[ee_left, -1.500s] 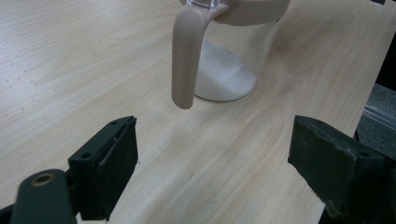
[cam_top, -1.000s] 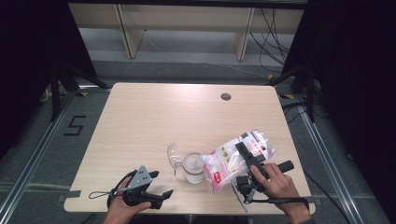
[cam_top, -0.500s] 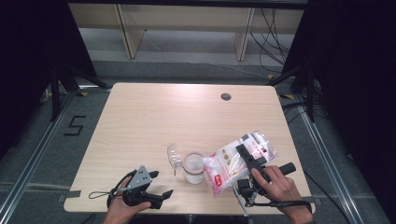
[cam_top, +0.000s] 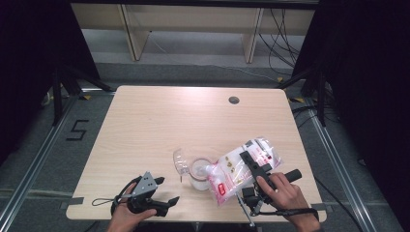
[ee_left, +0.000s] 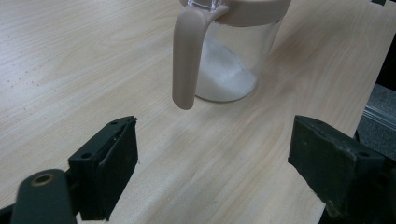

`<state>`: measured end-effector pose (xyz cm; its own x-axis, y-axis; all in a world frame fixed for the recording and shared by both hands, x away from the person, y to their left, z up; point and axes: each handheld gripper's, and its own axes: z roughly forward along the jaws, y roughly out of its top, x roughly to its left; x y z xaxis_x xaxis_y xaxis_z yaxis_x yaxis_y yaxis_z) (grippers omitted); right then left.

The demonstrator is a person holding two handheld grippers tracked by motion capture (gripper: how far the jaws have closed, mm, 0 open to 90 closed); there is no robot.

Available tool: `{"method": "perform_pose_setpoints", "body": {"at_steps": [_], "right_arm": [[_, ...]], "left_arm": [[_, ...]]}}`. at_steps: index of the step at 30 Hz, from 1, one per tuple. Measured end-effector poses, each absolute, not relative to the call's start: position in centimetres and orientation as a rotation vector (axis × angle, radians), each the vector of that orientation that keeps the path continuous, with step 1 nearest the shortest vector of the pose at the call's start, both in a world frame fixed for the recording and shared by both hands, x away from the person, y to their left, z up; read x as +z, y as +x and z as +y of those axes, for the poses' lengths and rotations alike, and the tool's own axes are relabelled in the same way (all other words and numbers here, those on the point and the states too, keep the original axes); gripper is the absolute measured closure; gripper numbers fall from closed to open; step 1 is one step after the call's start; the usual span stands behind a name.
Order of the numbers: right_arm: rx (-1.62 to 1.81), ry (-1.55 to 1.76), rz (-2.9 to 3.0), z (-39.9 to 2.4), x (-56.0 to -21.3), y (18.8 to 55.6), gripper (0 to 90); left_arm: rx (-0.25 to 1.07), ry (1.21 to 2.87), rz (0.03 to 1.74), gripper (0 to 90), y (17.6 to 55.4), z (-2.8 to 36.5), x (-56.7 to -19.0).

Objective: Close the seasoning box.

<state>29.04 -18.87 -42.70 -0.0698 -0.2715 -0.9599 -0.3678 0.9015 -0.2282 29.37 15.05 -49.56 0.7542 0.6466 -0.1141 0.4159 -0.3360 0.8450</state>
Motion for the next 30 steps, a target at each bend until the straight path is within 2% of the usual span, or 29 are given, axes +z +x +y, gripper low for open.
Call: {"method": "perform_pose_setpoints", "body": {"at_steps": [11, 30], "right_arm": [[0.094, -0.494, 1.666, -17.7, -43.3, 29.4, 58.3], [0.097, -0.379, 1.705, -19.0, -43.5, 29.8, 59.5]], "left_arm": [[0.297, 1.981, 0.803, 15.3, 29.4, 15.0, -49.6], [0.297, 1.978, 0.804, 15.3, 29.4, 15.1, -49.5]]}}
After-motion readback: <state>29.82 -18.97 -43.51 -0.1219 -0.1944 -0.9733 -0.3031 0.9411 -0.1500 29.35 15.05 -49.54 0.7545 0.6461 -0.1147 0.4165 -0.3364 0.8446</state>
